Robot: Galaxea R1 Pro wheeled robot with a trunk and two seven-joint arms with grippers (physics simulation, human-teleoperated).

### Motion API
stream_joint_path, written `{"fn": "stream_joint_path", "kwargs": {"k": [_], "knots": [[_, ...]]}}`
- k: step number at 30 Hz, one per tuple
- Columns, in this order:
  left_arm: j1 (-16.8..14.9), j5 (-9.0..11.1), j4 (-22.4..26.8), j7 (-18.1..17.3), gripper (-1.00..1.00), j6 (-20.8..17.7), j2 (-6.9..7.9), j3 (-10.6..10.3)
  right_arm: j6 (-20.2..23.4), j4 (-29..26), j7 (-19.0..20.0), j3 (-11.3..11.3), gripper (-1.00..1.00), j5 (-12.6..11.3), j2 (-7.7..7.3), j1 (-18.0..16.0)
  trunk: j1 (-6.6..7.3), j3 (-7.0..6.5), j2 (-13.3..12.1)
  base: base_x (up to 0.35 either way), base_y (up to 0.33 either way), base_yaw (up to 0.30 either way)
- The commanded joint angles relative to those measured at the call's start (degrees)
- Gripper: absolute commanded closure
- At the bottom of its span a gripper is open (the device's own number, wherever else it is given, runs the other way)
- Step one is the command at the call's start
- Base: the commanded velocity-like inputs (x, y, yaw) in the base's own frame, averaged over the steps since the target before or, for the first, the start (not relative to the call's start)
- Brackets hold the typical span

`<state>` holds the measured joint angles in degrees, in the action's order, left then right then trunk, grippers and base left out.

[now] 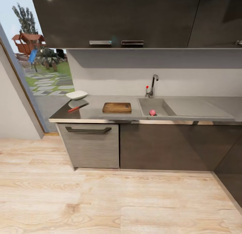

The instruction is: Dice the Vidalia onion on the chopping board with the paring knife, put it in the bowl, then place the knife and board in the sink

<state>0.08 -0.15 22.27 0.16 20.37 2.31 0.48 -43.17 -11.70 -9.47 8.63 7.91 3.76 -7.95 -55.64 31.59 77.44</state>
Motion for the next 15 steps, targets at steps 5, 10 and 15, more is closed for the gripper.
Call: {"fn": "stream_joint_path", "kwargs": {"k": [5,10,15], "knots": [[0.01,-0.02,0.05,0.02,-1.00,0.11,-0.02,0.04,-0.06,0.02,-0.63,0.16,-1.00,0.53,0.38,-0.05,-0.02,0.02,0.02,0.173,-0.260,-0.013],[0.01,-0.02,0.05,0.02,-1.00,0.11,-0.02,0.04,0.00,0.07,-0.64,0.22,-1.00,0.51,0.52,-0.05,-0.02,-0.21,0.02,0.176,-0.266,-0.138],[0.01,-0.02,0.10,0.02,-1.00,0.11,-0.02,0.04,0.05,0.09,-0.64,0.24,-1.00,0.52,0.54,-0.04,-0.02,-0.50,0.02,0.177,-0.268,-0.176]]}}
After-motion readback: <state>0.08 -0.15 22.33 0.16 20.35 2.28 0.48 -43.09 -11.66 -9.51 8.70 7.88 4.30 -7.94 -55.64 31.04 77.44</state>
